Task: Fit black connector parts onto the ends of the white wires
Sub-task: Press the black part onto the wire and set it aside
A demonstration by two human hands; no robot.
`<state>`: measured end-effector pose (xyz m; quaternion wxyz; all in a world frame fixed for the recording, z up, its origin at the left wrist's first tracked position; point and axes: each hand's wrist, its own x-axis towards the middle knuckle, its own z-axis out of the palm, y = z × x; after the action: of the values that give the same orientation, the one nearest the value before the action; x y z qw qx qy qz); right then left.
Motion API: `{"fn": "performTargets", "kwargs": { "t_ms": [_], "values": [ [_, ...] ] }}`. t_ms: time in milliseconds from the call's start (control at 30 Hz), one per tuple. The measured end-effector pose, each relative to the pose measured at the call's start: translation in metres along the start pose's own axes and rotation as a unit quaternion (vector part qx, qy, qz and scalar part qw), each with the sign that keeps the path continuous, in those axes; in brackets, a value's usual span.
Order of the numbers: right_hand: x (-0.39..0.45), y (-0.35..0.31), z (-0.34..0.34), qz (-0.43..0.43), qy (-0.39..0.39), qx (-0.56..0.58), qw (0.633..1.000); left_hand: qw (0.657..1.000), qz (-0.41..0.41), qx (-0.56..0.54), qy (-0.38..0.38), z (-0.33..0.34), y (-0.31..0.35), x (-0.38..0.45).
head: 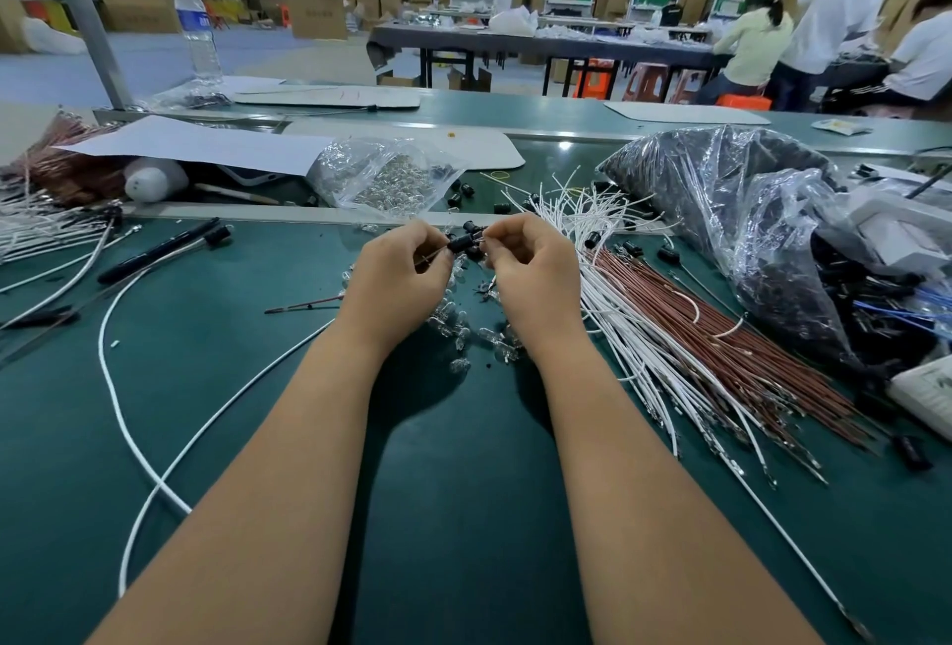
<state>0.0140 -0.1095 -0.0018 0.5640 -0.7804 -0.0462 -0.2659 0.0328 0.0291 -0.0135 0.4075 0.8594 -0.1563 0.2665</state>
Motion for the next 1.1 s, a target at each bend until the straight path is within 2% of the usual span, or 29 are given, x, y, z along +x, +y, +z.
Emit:
{"fn": "performTargets", "kwargs": {
  "t_ms": [433,733,900,1100],
  "values": [
    [0.0004,-0.0014,0.0020,0.044,0.001,-0.017,0.999,0.998,0.047,0.030,0.004,-0.0023,0.0006,-0.0005],
    [0.0019,0.0004,0.0016,0.046,-0.015,0.013,0.999,1.000,0.007,-0.002,-0.025,-0.0012,0.0015,-0.0019],
    [0.0028,0.0022,0.0032,0.046,-0.028,0.034,0.998,0.996,-0.028,-0.072,-0.046,-0.0012,0.0056,-0.0036],
    [0.0010,0.0008,0.0032,0.025,-0.001,0.038,0.999,0.973,-0.071,-0.211,-0.053,-0.0013,0.0086,-0.0041]
  ]
}}
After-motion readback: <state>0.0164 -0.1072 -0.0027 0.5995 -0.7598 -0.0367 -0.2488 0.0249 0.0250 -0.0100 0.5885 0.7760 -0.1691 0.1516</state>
